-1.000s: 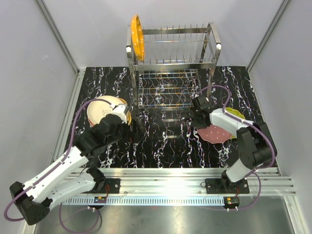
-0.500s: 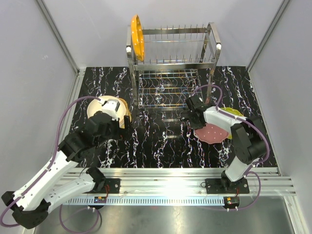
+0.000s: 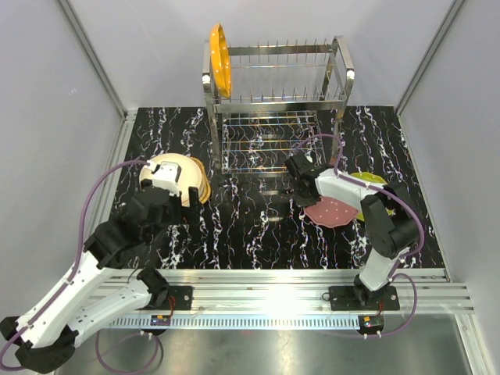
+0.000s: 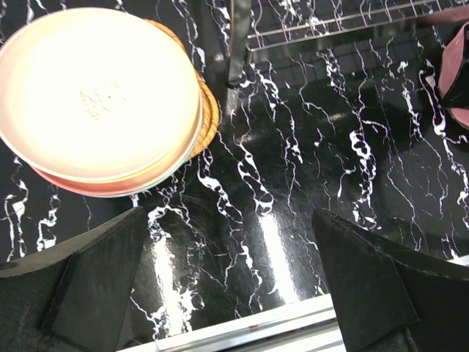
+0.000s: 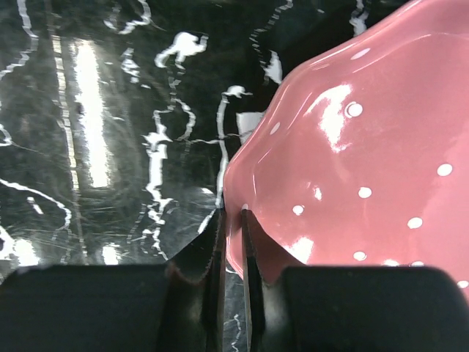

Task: Load the plates into the dish rack
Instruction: Grab a plate with the right arm

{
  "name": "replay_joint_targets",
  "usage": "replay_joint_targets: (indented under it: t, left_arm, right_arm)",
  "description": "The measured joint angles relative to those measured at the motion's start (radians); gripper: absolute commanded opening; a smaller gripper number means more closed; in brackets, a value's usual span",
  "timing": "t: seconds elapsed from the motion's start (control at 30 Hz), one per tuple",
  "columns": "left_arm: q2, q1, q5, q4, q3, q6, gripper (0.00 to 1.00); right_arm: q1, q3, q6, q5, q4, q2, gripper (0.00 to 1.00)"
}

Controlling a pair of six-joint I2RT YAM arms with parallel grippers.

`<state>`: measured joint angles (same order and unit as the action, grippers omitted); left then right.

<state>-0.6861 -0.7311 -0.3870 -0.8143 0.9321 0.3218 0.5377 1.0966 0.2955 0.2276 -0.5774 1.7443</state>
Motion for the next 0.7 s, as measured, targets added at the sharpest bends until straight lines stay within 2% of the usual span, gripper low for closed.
replay_joint_targets:
  t: [0.7]
  left_arm:
    - [0.023, 0.000, -0.012, -0.005, -0.008, -0.002, 0.99]
  right_arm:
    - [0.108, 0.106, 0.042, 0.016, -0.014, 0.086, 0.02]
